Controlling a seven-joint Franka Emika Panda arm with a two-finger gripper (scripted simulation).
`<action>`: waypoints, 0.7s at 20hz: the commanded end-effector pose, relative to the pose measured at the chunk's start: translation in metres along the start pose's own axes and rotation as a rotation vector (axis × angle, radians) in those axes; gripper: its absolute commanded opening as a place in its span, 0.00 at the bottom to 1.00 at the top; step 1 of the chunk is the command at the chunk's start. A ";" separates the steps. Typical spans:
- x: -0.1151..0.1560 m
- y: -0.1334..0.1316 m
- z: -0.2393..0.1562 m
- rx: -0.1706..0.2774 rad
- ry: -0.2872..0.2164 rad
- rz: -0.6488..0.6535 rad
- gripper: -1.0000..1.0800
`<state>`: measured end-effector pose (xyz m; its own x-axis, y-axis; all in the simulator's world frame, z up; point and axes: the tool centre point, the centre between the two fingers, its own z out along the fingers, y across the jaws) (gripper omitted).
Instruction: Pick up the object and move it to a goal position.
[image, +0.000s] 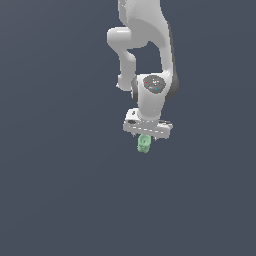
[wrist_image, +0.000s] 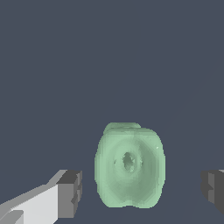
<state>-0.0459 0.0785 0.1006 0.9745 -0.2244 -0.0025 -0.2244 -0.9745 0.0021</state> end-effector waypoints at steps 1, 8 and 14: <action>-0.003 -0.003 0.002 0.002 0.002 0.013 0.96; -0.004 -0.003 0.006 0.002 0.002 0.013 0.96; -0.005 -0.003 0.030 0.002 0.002 0.015 0.96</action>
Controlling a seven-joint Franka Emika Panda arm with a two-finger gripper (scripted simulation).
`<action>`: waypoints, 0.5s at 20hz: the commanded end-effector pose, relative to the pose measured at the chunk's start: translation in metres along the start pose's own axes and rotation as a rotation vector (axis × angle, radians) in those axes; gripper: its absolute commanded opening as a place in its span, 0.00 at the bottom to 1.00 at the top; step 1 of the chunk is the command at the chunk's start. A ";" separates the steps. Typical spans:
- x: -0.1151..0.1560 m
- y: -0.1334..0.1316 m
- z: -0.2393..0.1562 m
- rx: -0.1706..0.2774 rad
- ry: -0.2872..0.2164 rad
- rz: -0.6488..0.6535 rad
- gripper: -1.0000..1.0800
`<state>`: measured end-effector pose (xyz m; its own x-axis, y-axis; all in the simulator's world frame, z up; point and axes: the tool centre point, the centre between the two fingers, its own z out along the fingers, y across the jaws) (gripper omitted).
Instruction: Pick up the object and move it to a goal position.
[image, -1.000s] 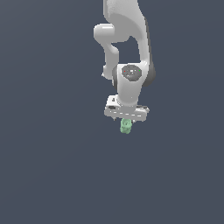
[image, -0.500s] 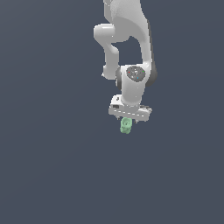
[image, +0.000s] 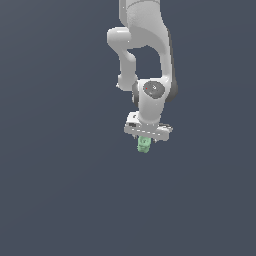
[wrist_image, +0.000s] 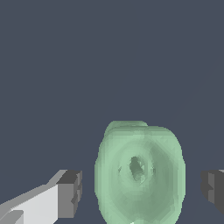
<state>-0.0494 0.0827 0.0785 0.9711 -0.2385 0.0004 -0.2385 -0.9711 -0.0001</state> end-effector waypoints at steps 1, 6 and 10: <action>-0.001 0.000 0.013 0.000 -0.001 0.001 0.96; -0.001 0.000 0.029 0.000 0.000 0.002 0.96; 0.000 0.000 0.031 0.000 0.000 0.002 0.00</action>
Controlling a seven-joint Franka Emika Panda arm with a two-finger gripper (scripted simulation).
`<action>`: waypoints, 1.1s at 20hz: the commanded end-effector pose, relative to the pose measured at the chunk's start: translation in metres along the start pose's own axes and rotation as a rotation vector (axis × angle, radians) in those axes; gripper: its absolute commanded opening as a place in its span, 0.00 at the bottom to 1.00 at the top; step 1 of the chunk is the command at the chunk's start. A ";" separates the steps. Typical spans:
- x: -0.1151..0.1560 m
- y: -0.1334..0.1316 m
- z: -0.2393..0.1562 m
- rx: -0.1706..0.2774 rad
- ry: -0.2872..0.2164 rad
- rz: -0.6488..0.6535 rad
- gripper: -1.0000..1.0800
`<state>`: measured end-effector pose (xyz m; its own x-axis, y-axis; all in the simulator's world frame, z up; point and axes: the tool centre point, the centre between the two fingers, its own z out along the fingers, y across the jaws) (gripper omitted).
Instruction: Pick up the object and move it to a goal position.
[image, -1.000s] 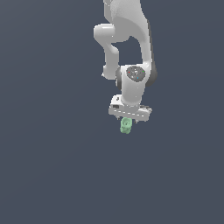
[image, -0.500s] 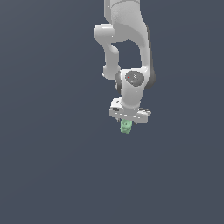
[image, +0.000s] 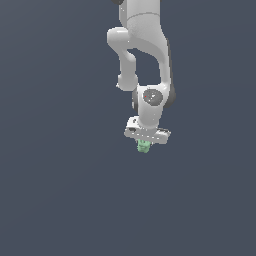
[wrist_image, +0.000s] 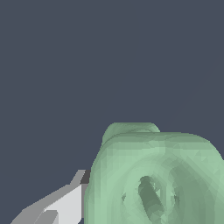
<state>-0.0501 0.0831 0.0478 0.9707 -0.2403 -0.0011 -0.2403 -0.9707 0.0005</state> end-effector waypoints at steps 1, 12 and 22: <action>0.000 0.000 0.001 0.000 0.001 0.000 0.00; 0.001 0.000 -0.001 0.001 0.002 0.000 0.00; 0.013 0.003 -0.041 0.001 0.002 0.000 0.00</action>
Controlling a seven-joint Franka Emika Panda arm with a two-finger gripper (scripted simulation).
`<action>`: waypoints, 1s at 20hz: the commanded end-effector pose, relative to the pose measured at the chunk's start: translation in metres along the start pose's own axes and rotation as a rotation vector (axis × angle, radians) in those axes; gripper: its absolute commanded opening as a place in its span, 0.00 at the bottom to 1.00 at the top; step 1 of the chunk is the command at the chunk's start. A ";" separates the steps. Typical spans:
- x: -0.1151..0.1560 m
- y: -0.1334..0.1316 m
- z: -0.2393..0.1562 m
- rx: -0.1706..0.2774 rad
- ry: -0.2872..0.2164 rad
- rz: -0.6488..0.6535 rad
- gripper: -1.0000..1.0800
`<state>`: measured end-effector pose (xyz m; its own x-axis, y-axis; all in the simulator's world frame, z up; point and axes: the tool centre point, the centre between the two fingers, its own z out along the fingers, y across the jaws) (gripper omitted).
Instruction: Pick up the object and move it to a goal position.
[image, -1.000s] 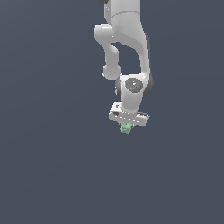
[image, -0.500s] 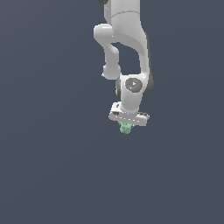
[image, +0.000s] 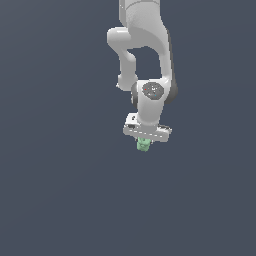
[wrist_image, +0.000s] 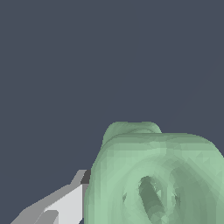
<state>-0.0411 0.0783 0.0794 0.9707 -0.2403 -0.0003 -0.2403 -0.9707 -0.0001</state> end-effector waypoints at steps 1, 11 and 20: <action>0.005 0.001 -0.016 0.000 0.001 0.000 0.00; 0.033 0.009 -0.110 0.001 0.001 0.000 0.00; 0.063 0.017 -0.200 0.001 0.001 0.000 0.00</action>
<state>0.0117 0.0495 0.2639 0.9706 -0.2406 0.0012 -0.2406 -0.9706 -0.0011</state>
